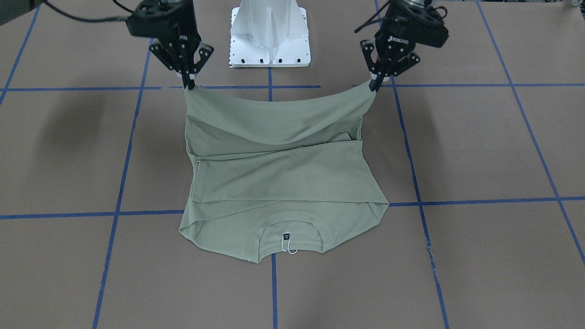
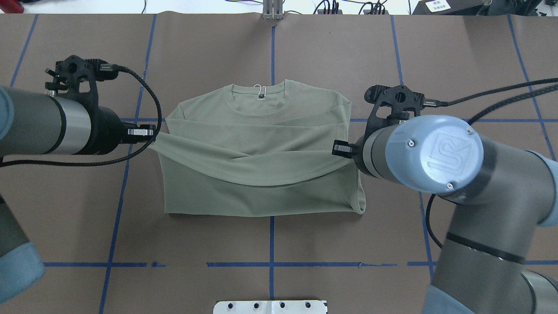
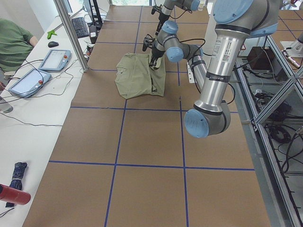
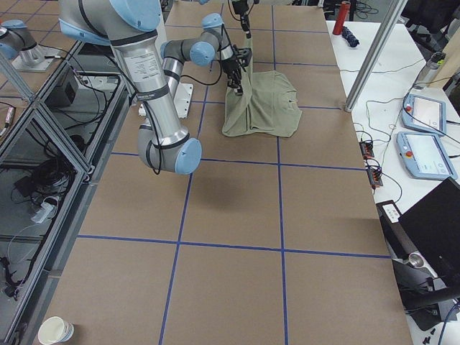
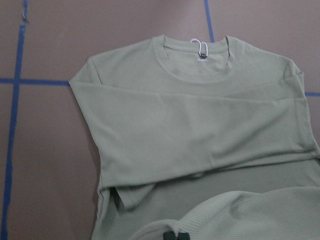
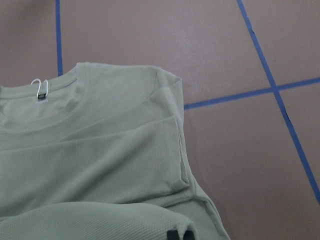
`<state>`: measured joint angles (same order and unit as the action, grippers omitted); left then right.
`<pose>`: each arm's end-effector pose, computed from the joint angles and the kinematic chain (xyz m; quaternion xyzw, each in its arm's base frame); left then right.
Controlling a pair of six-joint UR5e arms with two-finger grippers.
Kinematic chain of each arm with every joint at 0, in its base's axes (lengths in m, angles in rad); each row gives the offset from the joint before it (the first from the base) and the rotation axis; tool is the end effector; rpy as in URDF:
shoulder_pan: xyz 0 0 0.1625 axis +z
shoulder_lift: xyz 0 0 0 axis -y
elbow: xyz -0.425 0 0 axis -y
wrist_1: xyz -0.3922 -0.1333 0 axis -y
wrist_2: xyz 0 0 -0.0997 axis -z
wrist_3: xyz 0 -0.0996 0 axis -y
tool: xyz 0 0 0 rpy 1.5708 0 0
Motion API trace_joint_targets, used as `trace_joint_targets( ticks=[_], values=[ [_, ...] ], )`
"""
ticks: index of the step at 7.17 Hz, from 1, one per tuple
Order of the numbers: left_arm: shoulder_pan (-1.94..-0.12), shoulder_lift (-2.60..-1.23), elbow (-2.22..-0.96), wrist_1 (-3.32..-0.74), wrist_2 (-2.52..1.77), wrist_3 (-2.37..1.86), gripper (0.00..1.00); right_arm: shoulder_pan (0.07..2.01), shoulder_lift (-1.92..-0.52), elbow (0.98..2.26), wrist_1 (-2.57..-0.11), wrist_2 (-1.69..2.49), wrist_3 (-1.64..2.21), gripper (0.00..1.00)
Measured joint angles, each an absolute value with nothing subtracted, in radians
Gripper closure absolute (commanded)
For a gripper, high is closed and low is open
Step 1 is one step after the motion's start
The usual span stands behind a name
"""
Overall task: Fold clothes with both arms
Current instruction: 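Lift the hem with both grippers and carry it over toward the collar, then lay the hem down near the collar and open both grippers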
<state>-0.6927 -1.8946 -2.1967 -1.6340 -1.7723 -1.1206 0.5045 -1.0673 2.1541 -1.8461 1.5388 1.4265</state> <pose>0.3116 -0.4059 0.2135 0.1870 0.4535 -0.0568 0.8695 -0.3966 -0.3749 0.1838 0.1397 -0.3694 0.1708 0.9027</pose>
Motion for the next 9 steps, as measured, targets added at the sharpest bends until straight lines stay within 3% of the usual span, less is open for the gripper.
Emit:
trace_joint_targets(
  ticks=[6,9],
  values=[
    [-0.759,-2.088,-1.668,-1.835,-1.697,-1.090,1.00,0.687,-0.851,1.540,-1.560,1.567,1.315,1.00],
    [-0.755,-2.108,-1.528,-1.920,-1.674,-1.087,1.00,0.718,-0.840,1.414,-1.439,1.567,1.257,1.00]
  ],
)
